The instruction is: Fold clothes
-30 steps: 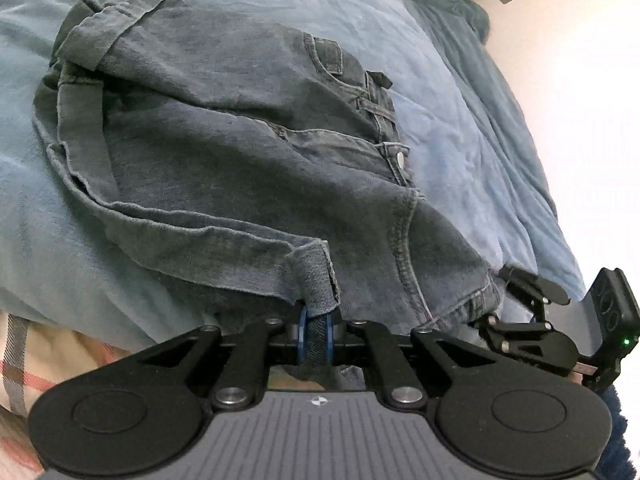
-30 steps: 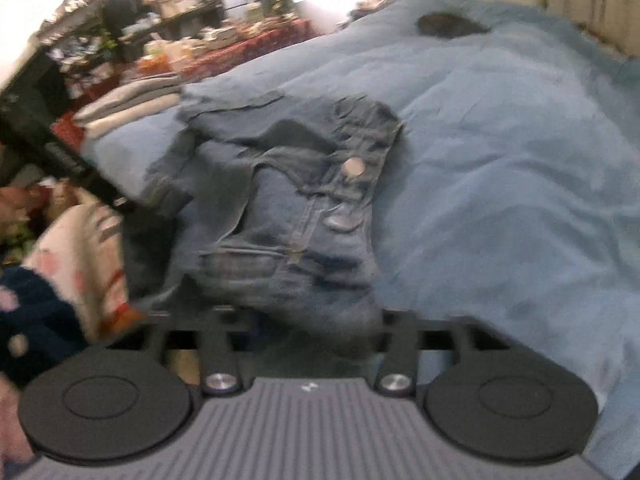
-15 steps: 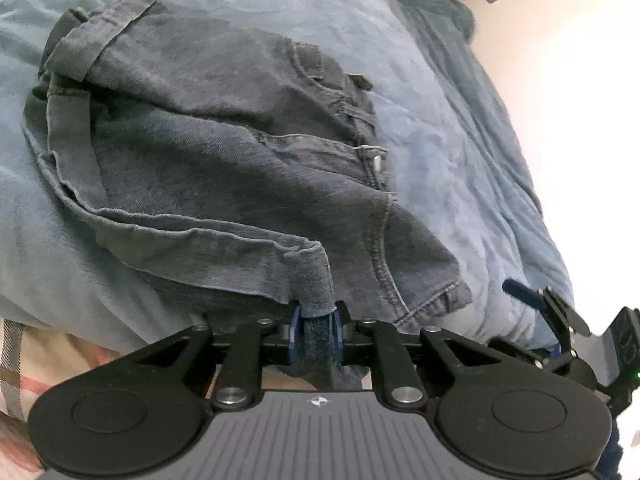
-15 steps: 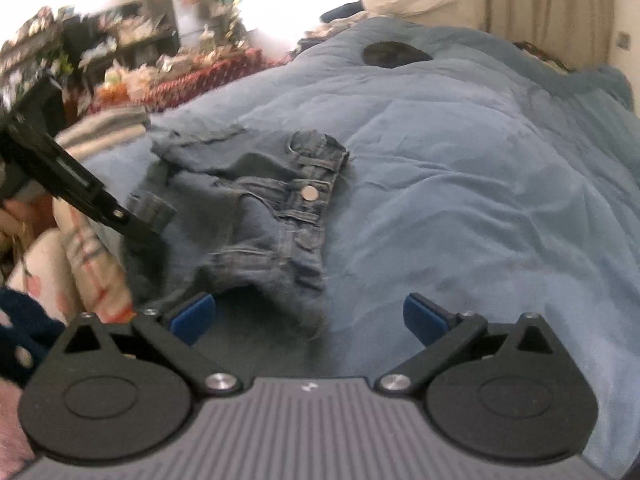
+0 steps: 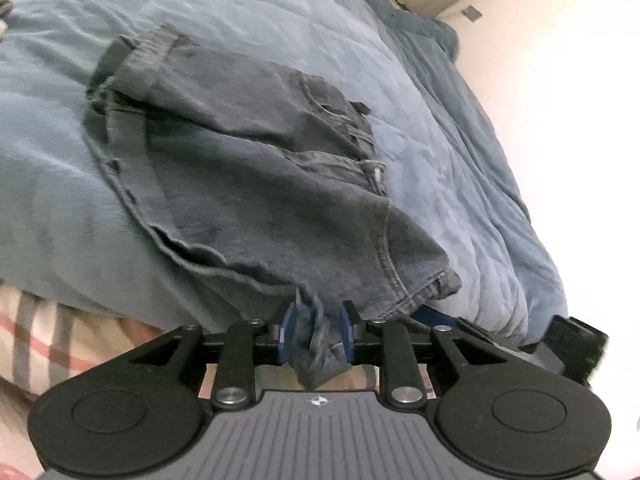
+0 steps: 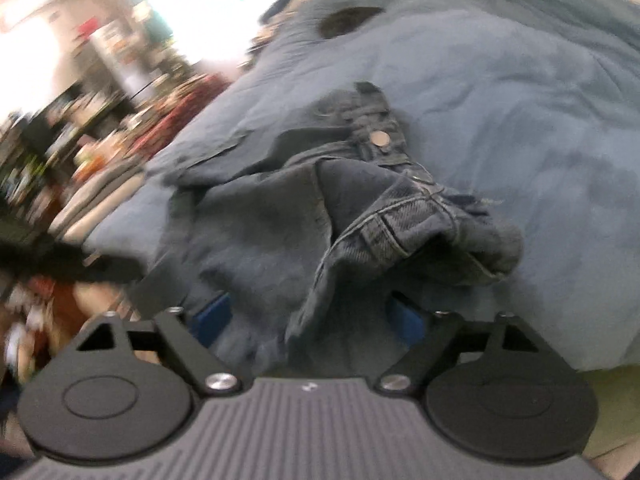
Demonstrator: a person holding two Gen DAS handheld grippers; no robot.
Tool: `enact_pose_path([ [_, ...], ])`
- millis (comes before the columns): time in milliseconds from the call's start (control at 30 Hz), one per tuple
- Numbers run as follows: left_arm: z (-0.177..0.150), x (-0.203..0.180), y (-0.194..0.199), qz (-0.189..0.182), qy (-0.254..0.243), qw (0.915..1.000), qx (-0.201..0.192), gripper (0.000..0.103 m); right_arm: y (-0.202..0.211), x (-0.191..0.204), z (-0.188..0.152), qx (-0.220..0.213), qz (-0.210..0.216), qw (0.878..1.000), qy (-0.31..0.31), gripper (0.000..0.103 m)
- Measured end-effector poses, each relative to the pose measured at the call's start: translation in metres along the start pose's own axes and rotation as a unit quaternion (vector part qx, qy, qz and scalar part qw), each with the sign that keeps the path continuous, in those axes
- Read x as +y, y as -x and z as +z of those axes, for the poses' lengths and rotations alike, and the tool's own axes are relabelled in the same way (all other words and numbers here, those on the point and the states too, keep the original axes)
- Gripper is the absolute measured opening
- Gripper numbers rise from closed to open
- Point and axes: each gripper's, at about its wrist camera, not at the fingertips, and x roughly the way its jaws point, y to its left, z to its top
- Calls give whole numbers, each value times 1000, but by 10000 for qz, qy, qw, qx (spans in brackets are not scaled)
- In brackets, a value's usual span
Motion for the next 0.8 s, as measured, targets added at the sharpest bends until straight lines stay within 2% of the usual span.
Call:
enact_pose_path([
  [33, 0, 4, 3, 24, 47, 10000, -30, 23, -6, 1, 1, -48, -51, 10000, -58, 49],
  [67, 1, 8, 6, 47, 95, 9999, -59, 24, -9, 3, 4, -104, -179, 9998, -33, 17],
  [100, 1, 12, 9, 74, 142, 9998, -91, 24, -8, 6, 8, -133, -254, 9996, 84, 8],
  [233, 6, 26, 18, 219, 351, 9988, -254, 24, 5, 15, 24, -203, -416, 9969, 639, 7],
  [300, 10, 31, 22, 280, 436, 9980, -353, 24, 25, 14, 38, -419, -429, 9951, 789, 7],
  [367, 15, 33, 27, 307, 460, 9974, -469, 24, 53, 11, 58, -823, -558, 9911, 883, 6],
  [467, 23, 31, 31, 375, 436, 9965, -609, 24, 98, 2, 89, -1539, -882, 9790, 1002, 6],
  [567, 30, 28, 33, 418, 420, 9958, -692, 24, 123, -13, 111, -1971, -1573, 9598, 1233, 6],
  [667, 38, 27, 26, 467, 411, 9957, -693, 24, 121, -54, 123, -1846, -2002, 9579, 907, 7],
  [800, 51, 24, 10, 531, 298, 9963, -612, 28, 84, -107, 112, -1121, -2353, 9644, 451, 8],
])
